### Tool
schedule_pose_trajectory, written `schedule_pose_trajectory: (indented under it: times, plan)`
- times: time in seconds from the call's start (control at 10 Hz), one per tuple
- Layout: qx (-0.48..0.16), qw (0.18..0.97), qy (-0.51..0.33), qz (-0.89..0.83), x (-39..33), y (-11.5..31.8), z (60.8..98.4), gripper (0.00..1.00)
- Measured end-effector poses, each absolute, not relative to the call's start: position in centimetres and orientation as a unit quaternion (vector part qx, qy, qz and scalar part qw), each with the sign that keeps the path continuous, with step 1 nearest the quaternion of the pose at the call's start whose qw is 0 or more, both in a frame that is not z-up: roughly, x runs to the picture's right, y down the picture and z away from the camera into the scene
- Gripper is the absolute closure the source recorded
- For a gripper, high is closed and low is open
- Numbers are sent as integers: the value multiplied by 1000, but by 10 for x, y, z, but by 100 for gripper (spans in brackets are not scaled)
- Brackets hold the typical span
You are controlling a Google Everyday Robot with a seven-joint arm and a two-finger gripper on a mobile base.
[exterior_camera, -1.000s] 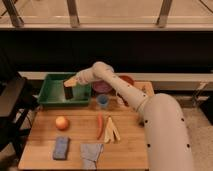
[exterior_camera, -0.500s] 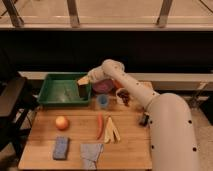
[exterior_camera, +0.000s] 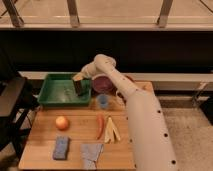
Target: Wipe tray with eraser
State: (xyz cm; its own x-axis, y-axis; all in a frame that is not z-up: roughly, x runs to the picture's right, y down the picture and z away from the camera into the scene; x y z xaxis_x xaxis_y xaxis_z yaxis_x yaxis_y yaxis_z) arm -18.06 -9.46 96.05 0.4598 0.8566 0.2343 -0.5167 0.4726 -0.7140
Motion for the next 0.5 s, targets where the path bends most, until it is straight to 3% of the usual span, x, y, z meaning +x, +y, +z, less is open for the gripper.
schedule_pose_trajectory:
  times: [0.5]
  plan:
    - [-327,787,-354,385,-258,-75,921,100]
